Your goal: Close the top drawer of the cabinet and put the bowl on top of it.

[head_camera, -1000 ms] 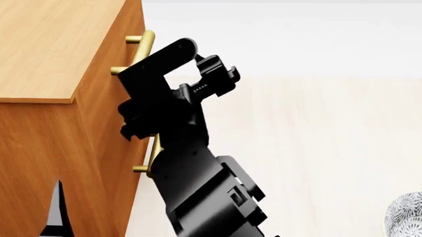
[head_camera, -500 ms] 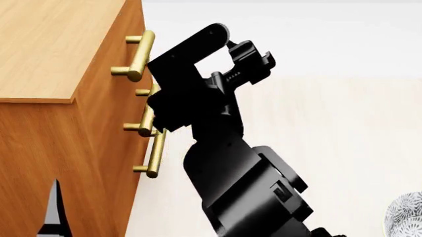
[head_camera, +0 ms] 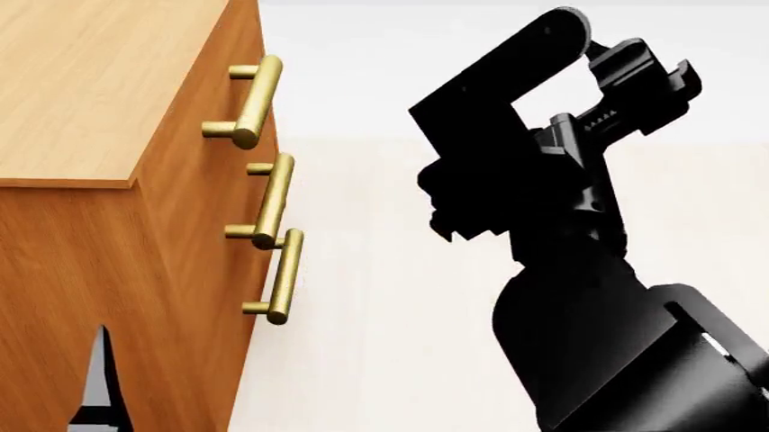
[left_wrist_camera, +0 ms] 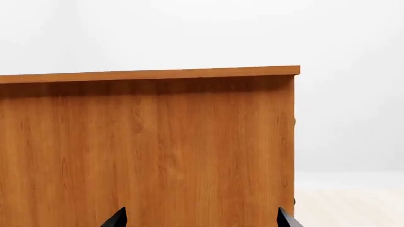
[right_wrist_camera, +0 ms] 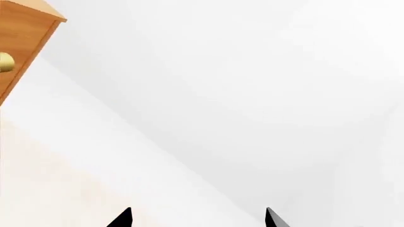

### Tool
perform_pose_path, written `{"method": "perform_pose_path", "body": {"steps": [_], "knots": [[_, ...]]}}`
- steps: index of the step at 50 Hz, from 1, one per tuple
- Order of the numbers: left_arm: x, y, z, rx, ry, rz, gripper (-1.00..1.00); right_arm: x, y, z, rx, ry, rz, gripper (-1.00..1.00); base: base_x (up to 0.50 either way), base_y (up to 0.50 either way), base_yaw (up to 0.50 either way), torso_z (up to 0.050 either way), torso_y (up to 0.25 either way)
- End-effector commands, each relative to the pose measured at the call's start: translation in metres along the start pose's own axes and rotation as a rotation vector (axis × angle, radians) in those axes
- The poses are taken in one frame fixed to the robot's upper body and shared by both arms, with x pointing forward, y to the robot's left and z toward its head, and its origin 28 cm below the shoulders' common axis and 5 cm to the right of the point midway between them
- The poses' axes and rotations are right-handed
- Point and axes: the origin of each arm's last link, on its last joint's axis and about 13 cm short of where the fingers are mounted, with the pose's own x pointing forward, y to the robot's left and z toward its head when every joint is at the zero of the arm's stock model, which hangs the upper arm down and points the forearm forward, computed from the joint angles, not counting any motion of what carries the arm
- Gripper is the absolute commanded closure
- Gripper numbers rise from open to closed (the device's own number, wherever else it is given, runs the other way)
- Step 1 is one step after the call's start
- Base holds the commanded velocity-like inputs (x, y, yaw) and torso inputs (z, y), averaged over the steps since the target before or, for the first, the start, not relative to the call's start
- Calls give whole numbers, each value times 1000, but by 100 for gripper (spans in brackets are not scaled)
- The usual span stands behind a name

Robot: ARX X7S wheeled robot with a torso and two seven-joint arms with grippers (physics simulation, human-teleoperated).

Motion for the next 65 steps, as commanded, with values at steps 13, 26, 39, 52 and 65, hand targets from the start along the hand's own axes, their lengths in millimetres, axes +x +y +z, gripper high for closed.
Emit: {"method": "perform_pose_path", "body": {"steps": [13, 26, 39, 52, 65], "knots": [[-1, -3, -2, -11, -1, -11, -100, -62, -49, -47, -84, 162, -79, -100, 0, 0, 0, 0, 0], [-2, -2, -2, -15, -3, -6, -100, -95, -58, -67, -94, 222, -71, -100, 0, 0, 0, 0, 0], [-2, -2, -1, -12, -2, -5, -100, -114, -60, -86, -109, 293, -65, -100, 0, 0, 0, 0, 0], [-1, -3, -3, -12, 4, -9, -100, -130, -49, -118, -102, 378, -35, -100, 0, 0, 0, 0, 0], [-1, -3, -7, -10, 7, -9, -100, -139, -37, -140, -92, 433, -11, -100, 0, 0, 0, 0, 0]]}}
